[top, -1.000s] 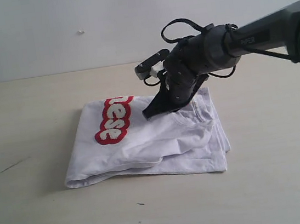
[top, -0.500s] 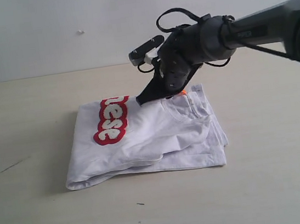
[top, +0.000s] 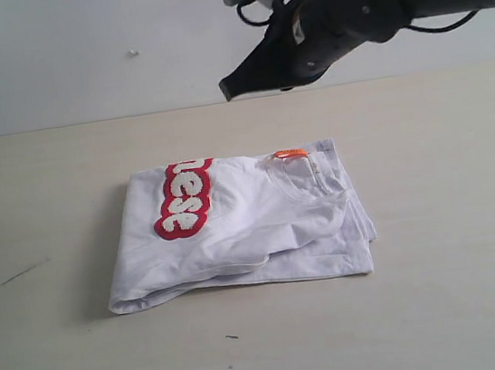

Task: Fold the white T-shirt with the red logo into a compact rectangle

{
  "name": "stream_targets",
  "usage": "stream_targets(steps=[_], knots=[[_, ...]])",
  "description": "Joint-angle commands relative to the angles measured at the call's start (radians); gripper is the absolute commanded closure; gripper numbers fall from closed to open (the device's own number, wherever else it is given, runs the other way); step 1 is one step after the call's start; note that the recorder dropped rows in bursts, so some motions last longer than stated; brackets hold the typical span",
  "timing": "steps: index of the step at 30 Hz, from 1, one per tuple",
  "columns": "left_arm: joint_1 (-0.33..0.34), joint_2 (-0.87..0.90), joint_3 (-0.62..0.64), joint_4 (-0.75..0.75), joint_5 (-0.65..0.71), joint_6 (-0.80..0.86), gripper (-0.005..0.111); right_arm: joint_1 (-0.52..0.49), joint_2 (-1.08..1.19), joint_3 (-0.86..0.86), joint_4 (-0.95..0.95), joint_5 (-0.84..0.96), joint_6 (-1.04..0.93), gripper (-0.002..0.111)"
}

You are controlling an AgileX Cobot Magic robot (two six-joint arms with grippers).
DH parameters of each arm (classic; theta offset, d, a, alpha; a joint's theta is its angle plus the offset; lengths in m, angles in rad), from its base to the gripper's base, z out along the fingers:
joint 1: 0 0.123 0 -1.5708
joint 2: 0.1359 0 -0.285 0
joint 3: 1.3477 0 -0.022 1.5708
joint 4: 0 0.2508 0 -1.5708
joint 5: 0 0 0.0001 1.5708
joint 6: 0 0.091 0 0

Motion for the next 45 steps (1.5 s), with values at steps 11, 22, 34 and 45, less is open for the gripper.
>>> stream_targets(steps=[11,22,34,45], knots=[[-0.001,-0.005,0.003,-0.007,-0.010,0.000,0.107,0.002,-0.516,0.274,-0.003,0.039,0.010,0.108],[-0.001,-0.005,0.003,-0.007,-0.010,0.000,0.107,0.002,-0.914,0.481,0.012,0.054,0.013,0.108],[-0.001,-0.005,0.003,-0.007,-0.010,0.000,0.107,0.002,-1.348,0.612,0.089,0.219,0.009,0.108],[-0.001,-0.005,0.003,-0.007,-0.010,0.000,0.107,0.002,-1.552,0.612,0.121,0.366,0.009,0.108]])
